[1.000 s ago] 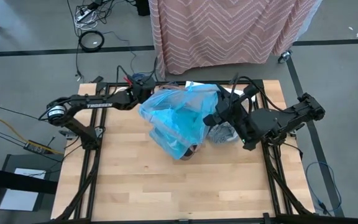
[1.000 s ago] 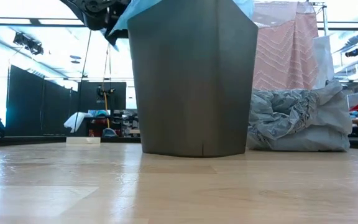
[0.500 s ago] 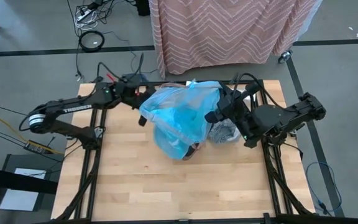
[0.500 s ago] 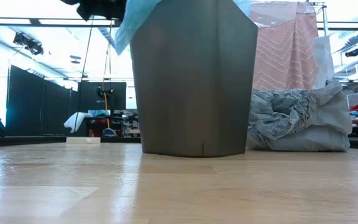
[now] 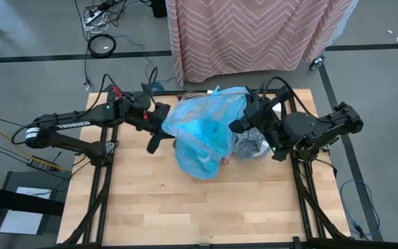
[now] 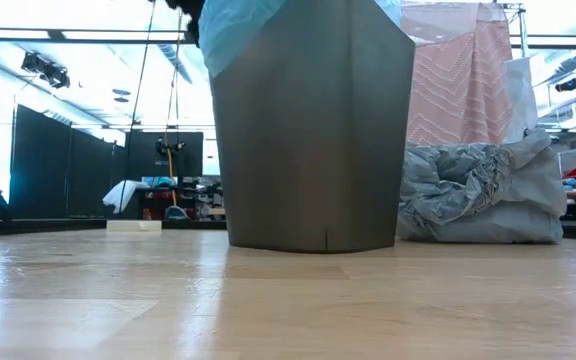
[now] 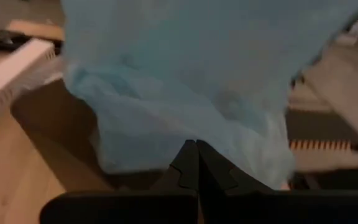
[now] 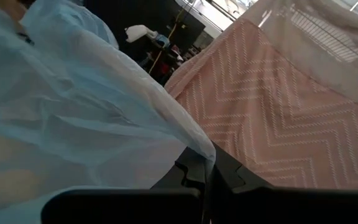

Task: Place trash/remove bag and relplace
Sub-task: Insert the new blue trash bag into the black trash bin

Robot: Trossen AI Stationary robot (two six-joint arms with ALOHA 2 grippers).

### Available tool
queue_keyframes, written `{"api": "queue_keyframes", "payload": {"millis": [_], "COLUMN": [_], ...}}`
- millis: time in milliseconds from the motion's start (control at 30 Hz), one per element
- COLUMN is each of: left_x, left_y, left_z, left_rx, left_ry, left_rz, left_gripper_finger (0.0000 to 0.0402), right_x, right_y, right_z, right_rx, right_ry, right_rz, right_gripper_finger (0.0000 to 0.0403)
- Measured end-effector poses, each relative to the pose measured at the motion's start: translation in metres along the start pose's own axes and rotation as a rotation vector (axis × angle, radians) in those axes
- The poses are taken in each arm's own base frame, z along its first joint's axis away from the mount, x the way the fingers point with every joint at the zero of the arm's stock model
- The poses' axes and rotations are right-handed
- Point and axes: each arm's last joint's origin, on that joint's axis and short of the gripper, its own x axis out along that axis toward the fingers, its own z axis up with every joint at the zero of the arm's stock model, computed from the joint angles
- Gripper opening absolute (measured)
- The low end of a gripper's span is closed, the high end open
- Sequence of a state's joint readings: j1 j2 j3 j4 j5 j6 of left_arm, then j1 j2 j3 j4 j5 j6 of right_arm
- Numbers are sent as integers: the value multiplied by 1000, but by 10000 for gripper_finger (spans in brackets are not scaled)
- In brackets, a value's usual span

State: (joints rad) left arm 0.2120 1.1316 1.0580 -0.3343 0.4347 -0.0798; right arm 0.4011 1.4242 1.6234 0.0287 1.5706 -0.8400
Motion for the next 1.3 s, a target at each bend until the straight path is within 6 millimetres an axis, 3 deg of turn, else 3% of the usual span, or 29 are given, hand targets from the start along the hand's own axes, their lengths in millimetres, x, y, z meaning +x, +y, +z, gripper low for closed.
{"api": "queue_keyframes", "payload": {"millis": [167,267,333,600,833,1133,1300], "left_x": [-18,-23,-22,4,41,29,45], "left_y": [-21,-28,-34,-57,-51,-60,-51], "left_z": [2,7,7,-3,-7,34,30], "left_rx": [113,205,246,369,466,501,514], "left_ry": [223,255,265,344,378,218,264], "left_rz": [172,341,344,191,237,280,255], "left_gripper_finger": [1,1,1,1,1,1,1], "right_x": [2,2,2,3,3,3,3], "right_y": [0,0,0,0,0,0,0], "right_z": [0,0,0,0,0,0,0], "right_rx": [1,1,1,3,11,10,9], "right_ry": [5,5,4,6,4,5,5], "right_rz": [-7,-6,-6,-8,-7,-7,-9], "right_gripper_finger": [0,0,0,0,0,0,0]}}
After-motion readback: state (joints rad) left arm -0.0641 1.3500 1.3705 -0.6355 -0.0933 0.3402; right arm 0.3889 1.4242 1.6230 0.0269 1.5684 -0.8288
